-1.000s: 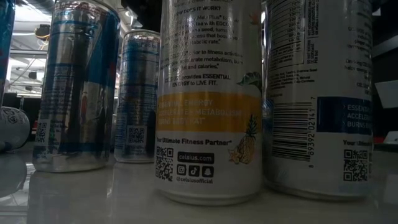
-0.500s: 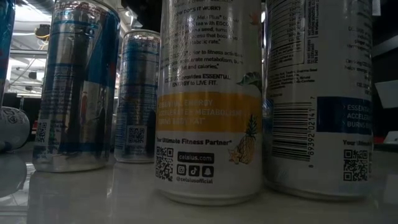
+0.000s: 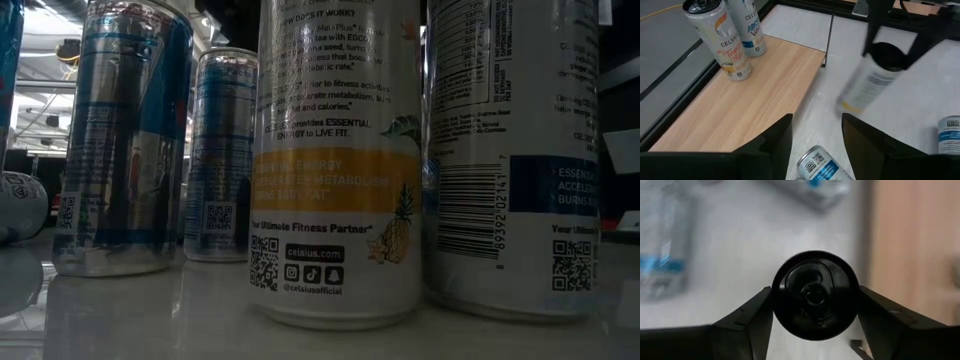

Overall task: Place canned beverage on shelf
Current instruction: Put the white soda can aligned with the other white soda can on the shelf

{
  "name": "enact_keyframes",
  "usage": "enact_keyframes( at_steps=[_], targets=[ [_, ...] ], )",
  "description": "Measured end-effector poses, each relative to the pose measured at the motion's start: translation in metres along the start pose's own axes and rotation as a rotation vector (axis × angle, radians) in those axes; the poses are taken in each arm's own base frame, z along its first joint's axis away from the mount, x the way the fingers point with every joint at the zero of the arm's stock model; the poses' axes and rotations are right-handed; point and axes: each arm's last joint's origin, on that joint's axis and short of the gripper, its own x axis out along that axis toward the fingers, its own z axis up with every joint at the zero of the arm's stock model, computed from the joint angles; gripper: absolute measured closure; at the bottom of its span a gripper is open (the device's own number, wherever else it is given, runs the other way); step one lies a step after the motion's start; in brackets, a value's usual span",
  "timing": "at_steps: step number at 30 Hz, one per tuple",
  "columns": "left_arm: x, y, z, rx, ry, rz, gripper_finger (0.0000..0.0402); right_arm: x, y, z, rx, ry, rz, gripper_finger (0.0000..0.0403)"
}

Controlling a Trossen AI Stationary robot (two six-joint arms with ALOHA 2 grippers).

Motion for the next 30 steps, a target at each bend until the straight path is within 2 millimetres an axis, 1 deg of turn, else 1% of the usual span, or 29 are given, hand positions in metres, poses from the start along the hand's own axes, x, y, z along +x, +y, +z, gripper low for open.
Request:
enact_keyframes(
  at_steps=[2,5,9,12,30],
  targets=[
    [0.0,-0.0001,0.0,0.0,0.0,0.0,0.0241,0.0,-0.0017,0.0001,0.078,-0.002,-0.052,0.0165],
    [0.0,0.0,0.0,0.0,0.0,0.0,0.0241,-0.0001,-0.0028,-0.0002,0.2,-0.004,-0.085,0.0165],
    [0.0,-0.0001,0.0,0.0,0.0,-0.001,0.0241,-0.0001,-0.0026,-0.0009,0.364,-0.004,-0.084,0.0165],
    [-0.0001,-0.0001,0.0,0.001,0.0,-0.001,0.0241,-0.0002,-0.0024,-0.0036,0.421,0.021,-0.089,0.0165],
    [0.0,-0.0001,0.0,0.0,0.0,-0.001,0.0241,-0.0006,-0.0023,-0.0051,0.415,0.035,-0.091,0.0164]
  ],
)
